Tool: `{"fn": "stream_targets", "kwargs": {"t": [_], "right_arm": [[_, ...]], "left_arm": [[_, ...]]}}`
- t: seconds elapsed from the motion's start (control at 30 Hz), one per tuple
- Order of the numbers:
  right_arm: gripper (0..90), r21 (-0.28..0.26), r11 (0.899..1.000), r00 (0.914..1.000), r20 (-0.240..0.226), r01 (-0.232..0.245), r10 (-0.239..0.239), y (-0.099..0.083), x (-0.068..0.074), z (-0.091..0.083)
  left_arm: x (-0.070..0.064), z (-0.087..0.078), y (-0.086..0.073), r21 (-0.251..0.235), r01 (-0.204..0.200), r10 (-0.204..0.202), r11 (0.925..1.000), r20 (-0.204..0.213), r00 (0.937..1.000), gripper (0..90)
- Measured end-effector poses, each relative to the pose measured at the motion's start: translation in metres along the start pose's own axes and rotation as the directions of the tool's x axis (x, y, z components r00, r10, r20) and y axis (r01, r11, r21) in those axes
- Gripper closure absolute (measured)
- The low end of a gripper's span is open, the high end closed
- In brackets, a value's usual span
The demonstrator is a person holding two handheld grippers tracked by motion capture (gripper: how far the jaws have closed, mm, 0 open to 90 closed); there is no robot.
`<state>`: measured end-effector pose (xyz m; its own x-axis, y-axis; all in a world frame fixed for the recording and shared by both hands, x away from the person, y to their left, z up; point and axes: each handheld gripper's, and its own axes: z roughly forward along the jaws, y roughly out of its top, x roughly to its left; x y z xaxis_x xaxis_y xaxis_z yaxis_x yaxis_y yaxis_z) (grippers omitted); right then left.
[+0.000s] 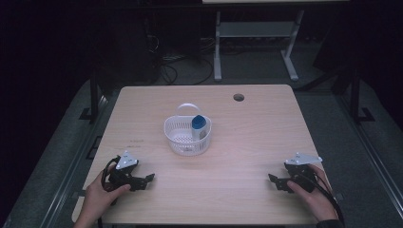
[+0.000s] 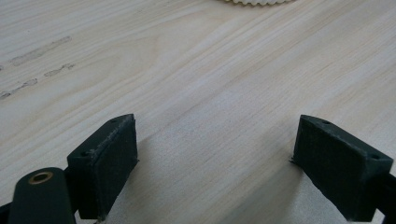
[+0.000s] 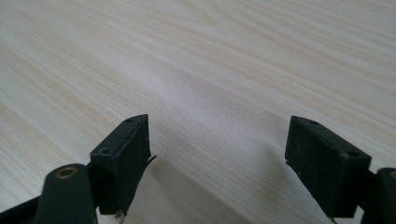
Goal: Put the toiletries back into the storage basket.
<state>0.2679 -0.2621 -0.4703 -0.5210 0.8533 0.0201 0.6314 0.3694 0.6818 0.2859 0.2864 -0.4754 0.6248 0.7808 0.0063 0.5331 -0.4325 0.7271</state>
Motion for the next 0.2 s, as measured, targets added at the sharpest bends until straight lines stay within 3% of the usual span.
{"fn": "stream_targets", "kwargs": {"t": [0.2], "right_arm": [[20.4,0.015,1.000,1.0000,-0.006,0.000,0.000,-0.0014,0.0005,0.0033]], "left_arm": [[-0.0001,0.0000,0.0000,0.000,0.000,0.000,1.0000,0.000,1.0000,12.9]]}}
